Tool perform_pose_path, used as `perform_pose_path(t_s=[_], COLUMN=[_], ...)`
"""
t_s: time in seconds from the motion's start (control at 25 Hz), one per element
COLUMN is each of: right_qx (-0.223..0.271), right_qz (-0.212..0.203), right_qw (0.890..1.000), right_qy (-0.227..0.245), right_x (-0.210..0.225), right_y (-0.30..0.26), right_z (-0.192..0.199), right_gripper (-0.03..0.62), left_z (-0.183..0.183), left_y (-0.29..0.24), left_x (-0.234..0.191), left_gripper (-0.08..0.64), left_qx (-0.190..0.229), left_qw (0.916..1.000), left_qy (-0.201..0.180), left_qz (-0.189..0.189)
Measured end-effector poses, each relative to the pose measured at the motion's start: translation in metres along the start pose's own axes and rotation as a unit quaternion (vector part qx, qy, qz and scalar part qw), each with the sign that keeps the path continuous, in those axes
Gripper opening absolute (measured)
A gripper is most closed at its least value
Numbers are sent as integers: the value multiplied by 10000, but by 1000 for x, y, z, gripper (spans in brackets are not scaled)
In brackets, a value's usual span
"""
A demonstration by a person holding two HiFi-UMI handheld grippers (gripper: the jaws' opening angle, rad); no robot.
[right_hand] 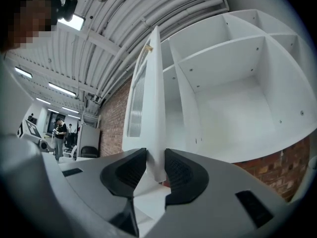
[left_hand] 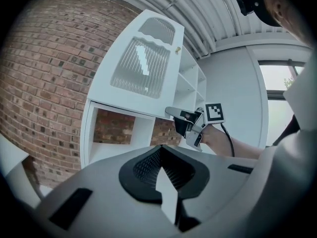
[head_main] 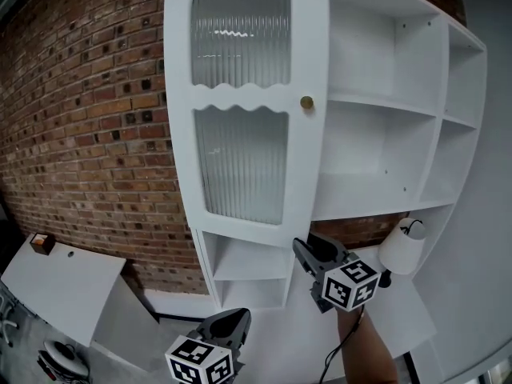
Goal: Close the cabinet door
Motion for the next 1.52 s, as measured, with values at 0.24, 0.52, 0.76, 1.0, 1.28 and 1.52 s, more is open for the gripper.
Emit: perform_pose_path(t_s=[0.24, 0.52, 0.76, 1.0, 1.28, 1.52], right_qx=[-246, -450, -536, -519, -370, -326], right_qz=[403, 762, 900, 1001, 1027, 1071], right_qw=[9981, 9951, 9936, 9923, 9929, 9928], right_qy=[400, 447, 411, 505, 483, 415], right_x=[20, 41, 53, 63, 66, 66], right_y=[-14, -29, -44, -54, -59, -57], right_z=[-2, -2, -1, -2, -1, 0], right_gripper=[189, 235, 238, 238, 235, 232], left_z=[-9, -14, -17, -15, -7, 0], left_y=[-33, -55, -63, -66, -60, -43], left_x=[5, 12, 10, 8, 0, -2], left_gripper=[8, 8, 8, 8, 8, 8], left_qx=[46, 37, 43, 14, -14, -74], left_qw=[9999, 9998, 9995, 9989, 9970, 9945], left_qy=[-54, -103, -123, -66, 60, 130], left_qz=[-72, -148, -298, -469, -768, -1035])
Point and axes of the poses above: the fingertips, and each gripper's own axes: y backward along the fingers, x to its right, z out of its underside, the point moved 3 cm from there along y, backward along the fingers, and after that the axes turned 3 degrees about z, right-handed, at the moved point
